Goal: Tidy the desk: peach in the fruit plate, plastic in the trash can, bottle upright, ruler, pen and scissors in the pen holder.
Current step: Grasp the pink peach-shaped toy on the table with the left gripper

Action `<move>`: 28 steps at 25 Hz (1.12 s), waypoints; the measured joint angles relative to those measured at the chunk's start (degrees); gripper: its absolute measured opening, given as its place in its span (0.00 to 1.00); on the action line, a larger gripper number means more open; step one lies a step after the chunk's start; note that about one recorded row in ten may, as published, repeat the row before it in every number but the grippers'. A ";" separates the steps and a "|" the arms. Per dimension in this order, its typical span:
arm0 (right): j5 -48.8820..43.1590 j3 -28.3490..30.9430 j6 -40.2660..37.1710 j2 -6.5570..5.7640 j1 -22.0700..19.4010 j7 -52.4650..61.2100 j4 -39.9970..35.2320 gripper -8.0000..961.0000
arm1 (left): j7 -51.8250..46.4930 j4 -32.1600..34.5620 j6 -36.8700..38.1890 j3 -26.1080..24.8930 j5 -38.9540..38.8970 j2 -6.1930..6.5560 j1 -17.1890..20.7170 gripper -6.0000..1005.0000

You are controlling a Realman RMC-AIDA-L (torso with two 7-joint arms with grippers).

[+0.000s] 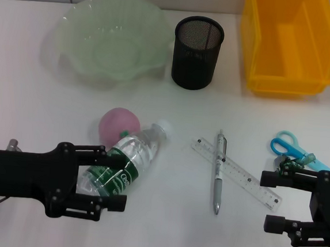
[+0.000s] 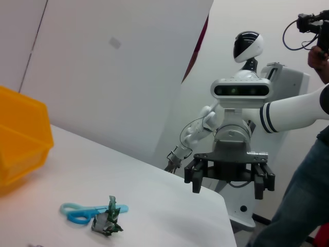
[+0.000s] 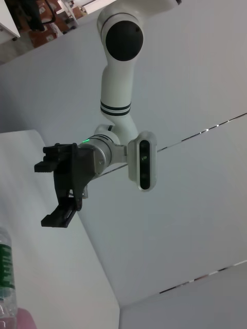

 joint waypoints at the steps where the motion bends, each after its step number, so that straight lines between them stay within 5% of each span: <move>1: -0.01 0.00 -0.16 0.00 0.08 0.14 -0.07 0.83 | -0.01 0.05 -0.10 -0.25 -0.04 0.02 0.01 0.78; 24: 0.16 1.24 0.20 -0.22 0.13 0.37 -0.32 0.83 | -6.50 2.87 -1.17 -0.78 0.08 0.18 -1.07 0.78; 26: -0.06 2.26 0.26 -0.30 -0.51 0.14 -0.33 0.83 | -8.36 4.23 -1.17 -0.71 0.19 0.18 -1.36 0.78; 28: -0.21 3.15 0.27 -0.36 -1.18 -0.17 -0.38 0.83 | -21.59 14.08 -3.03 1.46 1.68 0.12 -4.89 0.78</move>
